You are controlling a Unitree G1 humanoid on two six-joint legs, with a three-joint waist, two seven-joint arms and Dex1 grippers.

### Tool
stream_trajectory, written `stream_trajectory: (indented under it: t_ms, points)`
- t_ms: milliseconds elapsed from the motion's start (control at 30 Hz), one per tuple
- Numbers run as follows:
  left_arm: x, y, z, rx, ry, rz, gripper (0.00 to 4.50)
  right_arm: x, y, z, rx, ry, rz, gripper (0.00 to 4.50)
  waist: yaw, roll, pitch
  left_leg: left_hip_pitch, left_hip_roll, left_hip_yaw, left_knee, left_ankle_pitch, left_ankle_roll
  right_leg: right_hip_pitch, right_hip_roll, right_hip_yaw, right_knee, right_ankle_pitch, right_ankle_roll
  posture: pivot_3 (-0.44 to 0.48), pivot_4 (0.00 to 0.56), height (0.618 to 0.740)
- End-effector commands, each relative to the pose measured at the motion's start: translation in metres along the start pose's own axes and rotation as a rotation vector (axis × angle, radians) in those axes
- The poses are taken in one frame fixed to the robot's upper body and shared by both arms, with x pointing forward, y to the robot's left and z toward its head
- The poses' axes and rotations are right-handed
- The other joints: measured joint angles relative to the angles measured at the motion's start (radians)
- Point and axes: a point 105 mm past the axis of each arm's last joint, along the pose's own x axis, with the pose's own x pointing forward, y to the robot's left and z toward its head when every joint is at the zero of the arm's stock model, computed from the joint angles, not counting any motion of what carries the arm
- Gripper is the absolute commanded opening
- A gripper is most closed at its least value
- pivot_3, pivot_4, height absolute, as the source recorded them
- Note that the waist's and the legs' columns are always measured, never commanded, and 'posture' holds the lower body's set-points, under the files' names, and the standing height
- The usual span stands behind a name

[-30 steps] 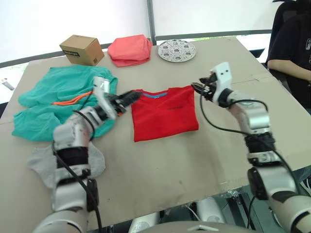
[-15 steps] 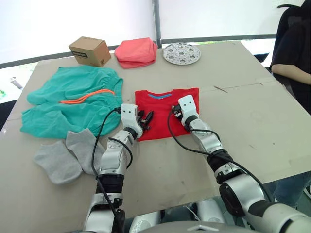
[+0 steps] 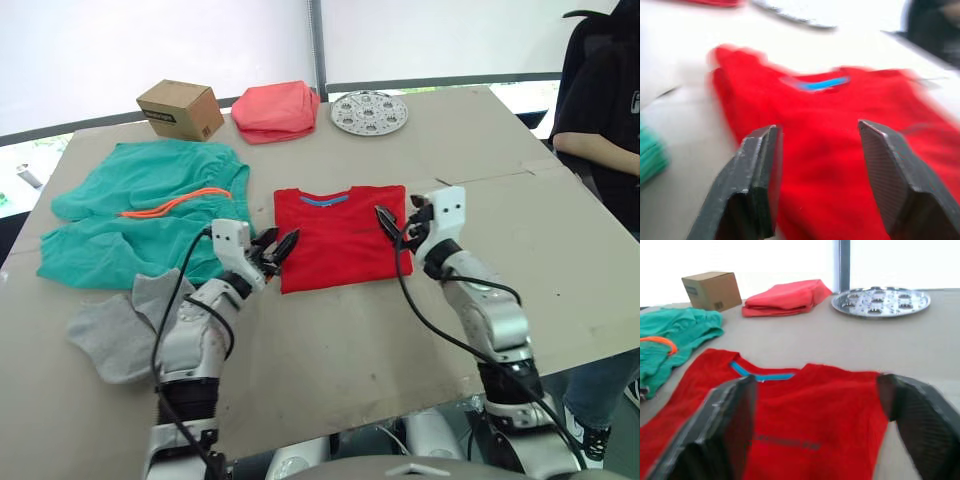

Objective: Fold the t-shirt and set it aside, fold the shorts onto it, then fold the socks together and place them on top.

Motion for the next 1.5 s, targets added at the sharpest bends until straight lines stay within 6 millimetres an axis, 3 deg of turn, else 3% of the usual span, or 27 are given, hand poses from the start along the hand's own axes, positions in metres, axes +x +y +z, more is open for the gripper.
stream_trajectory:
  t_ms: [33,100,200,400,467,633,700,767,867,1000,1267,1500]
  points:
    - [-0.019,-0.036,0.031,0.035,0.009,-0.239,4.44,-0.015,-0.005,-0.012,0.061,0.117,-0.015,4.50,-0.001,0.000,0.001,0.000,0.000,0.000,0.000,0.000,0.000,0.000,0.000,0.000,0.000,0.000,0.000,0.000,0.150,0.740]
    - [-0.028,-0.043,0.032,0.054,0.051,-0.293,4.44,-0.017,-0.009,-0.021,0.075,0.159,-0.042,4.50,0.000,0.003,0.002,0.001,0.000,0.000,0.000,0.000,0.000,0.000,0.000,0.000,0.000,0.000,0.000,0.000,0.150,0.740]
    - [-0.060,-0.060,0.026,0.120,0.193,-0.454,4.44,-0.012,-0.005,-0.042,0.104,0.240,-0.067,4.50,-0.008,0.003,0.002,0.002,0.000,0.002,-0.001,0.000,0.000,0.000,0.000,0.001,0.000,0.000,0.000,0.000,0.150,0.740]
    - [-0.093,-0.055,0.022,0.132,0.307,-0.478,4.44,0.002,0.022,-0.070,0.113,0.327,0.005,4.50,-0.003,0.007,0.005,0.002,0.002,0.002,-0.003,0.000,0.000,0.000,0.002,0.001,-0.001,-0.001,-0.001,0.000,0.150,0.740]
    - [-0.100,-0.050,0.019,0.136,0.331,-0.458,4.44,0.011,0.037,-0.086,0.106,0.368,0.059,4.50,-0.011,0.005,0.005,0.003,0.002,0.003,-0.003,0.000,0.000,0.000,0.002,0.001,-0.001,-0.001,-0.001,0.000,0.150,0.740]
    - [-0.103,-0.047,0.018,0.144,0.323,-0.425,4.44,0.022,0.059,-0.104,0.075,0.409,0.162,4.50,-0.013,0.001,0.002,0.005,0.003,0.004,-0.003,0.000,0.000,0.002,0.002,0.002,-0.001,-0.003,-0.005,0.000,0.150,0.740]
    - [-0.103,-0.047,0.019,0.153,0.312,-0.412,4.50,0.023,0.058,-0.107,0.048,0.419,0.155,3.98,-0.016,0.001,0.002,0.006,0.003,0.004,-0.003,0.000,0.000,0.002,0.003,0.002,-0.001,-0.003,-0.005,0.000,0.150,0.740]
    - [-0.103,-0.045,0.019,0.152,0.301,-0.389,4.50,0.022,0.054,-0.110,0.016,0.429,0.141,3.25,-0.019,0.001,0.002,0.006,0.003,0.004,-0.003,0.000,0.000,0.002,0.003,0.002,-0.001,-0.003,-0.005,0.000,0.150,0.740]
    - [-0.103,-0.044,0.019,0.157,0.288,-0.371,4.50,0.018,0.047,-0.112,0.004,0.436,0.123,1.73,-0.020,0.001,0.002,0.006,0.004,0.004,-0.003,-0.002,-0.002,0.002,0.004,0.002,-0.001,-0.003,-0.005,0.000,0.150,0.740]
    - [-0.101,-0.045,0.019,0.160,0.276,-0.363,4.50,0.013,0.036,-0.107,-0.007,0.419,0.085,0.02,-0.018,0.000,0.002,0.006,0.006,0.003,-0.004,-0.003,-0.004,0.002,0.005,0.002,-0.001,-0.003,-0.005,0.000,0.150,0.740]
    - [-0.085,-0.055,0.014,0.161,0.259,-0.438,4.50,-0.002,-0.005,-0.079,0.024,0.309,-0.121,0.02,0.013,0.001,0.002,0.004,0.005,0.001,-0.003,-0.003,-0.004,0.002,0.005,0.000,-0.002,-0.005,-0.008,0.000,0.150,0.740]
    - [-0.062,-0.070,0.018,0.143,0.242,-0.554,4.50,-0.051,-0.055,-0.055,0.105,0.215,-0.459,0.02,0.029,0.003,0.003,0.002,0.004,-0.002,-0.003,-0.003,-0.004,0.002,0.004,-0.003,-0.002,-0.005,-0.008,0.000,0.150,0.740]
